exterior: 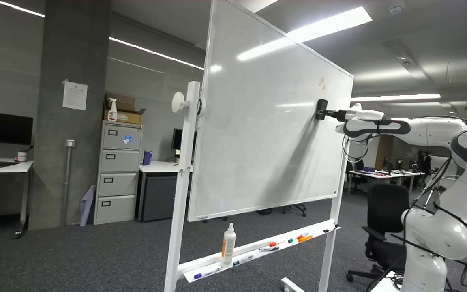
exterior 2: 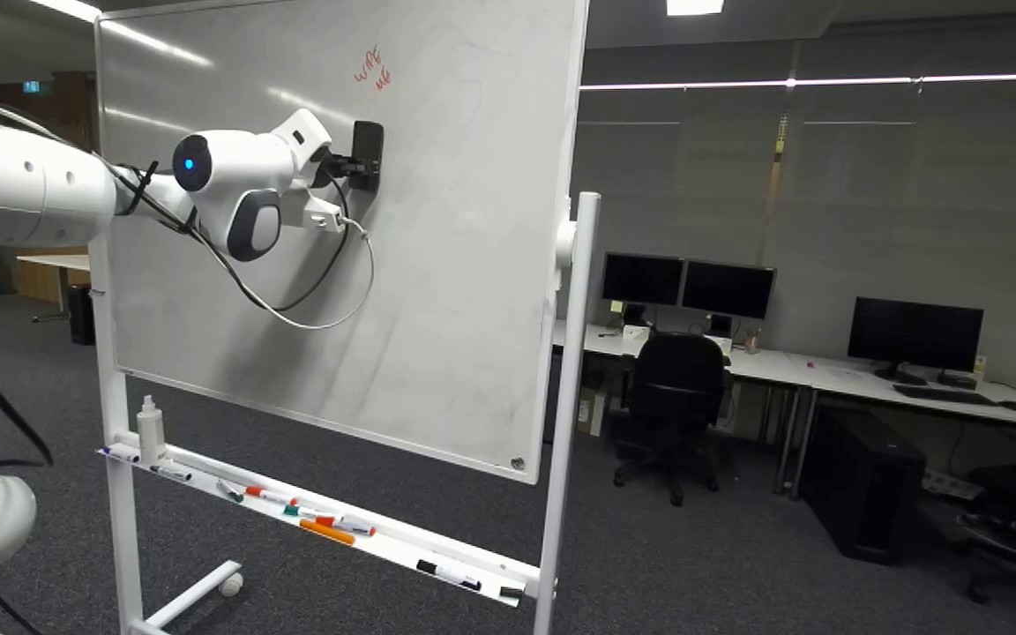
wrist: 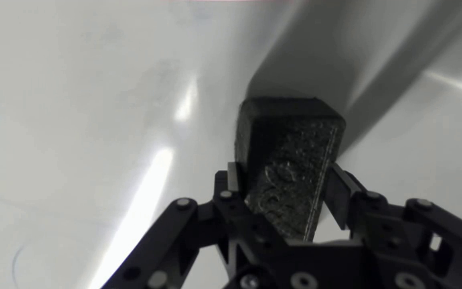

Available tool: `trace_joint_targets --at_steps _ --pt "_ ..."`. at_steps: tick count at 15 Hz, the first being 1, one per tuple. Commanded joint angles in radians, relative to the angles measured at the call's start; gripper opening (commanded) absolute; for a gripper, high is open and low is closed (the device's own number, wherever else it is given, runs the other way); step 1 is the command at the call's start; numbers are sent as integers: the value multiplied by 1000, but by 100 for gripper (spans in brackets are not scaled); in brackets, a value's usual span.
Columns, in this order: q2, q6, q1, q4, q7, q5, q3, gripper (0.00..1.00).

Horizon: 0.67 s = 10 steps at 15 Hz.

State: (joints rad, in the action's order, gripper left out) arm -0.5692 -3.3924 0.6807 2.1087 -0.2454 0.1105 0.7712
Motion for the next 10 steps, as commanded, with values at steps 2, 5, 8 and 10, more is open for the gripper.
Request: trace_joint_targets --at_steps 2,5,8,10 --pt "35 57 36 -68 5 -6 5 31" --pt "34 98 61 -82 -3 4 -8 31" --pt "30 142 92 -93 -12 15 -24 31" --pt "32 164 116 -98 -18 22 -36 31"
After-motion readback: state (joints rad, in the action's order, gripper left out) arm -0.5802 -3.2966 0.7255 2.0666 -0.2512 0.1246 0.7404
